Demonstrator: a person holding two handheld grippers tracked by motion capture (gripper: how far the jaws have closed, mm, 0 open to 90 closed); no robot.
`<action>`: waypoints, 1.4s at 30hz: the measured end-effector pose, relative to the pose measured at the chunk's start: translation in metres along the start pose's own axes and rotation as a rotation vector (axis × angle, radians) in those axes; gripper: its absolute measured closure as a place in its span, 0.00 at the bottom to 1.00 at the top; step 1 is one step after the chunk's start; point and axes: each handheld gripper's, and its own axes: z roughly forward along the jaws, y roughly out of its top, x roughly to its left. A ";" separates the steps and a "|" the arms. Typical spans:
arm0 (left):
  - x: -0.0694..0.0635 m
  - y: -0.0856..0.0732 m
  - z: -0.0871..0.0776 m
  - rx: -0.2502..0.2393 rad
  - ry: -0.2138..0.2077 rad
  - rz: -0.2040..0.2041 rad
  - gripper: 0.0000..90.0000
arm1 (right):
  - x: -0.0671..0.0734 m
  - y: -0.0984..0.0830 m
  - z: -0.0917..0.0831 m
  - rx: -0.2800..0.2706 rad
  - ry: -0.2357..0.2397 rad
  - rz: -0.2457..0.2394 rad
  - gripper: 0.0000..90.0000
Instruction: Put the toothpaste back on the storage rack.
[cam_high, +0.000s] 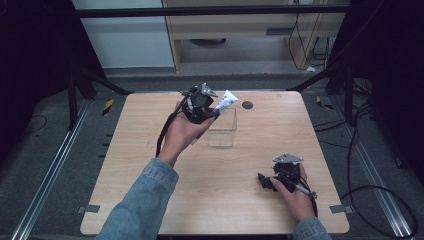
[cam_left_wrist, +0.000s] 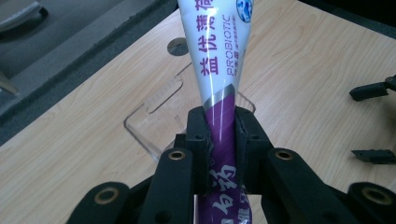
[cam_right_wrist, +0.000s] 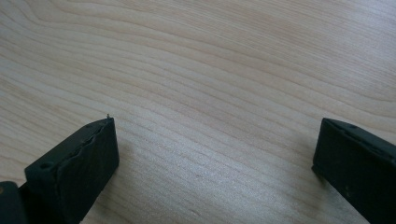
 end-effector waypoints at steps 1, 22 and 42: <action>0.000 0.001 0.001 -0.004 -0.002 -0.003 0.86 | 0.000 0.000 0.000 0.001 0.001 0.002 0.00; -0.001 0.028 0.017 -0.065 -0.032 0.008 0.86 | -0.001 0.001 0.001 0.001 0.008 0.001 0.00; -0.001 0.054 0.026 -0.173 -0.053 0.009 0.86 | -0.001 0.002 0.002 -0.001 0.010 -0.001 0.00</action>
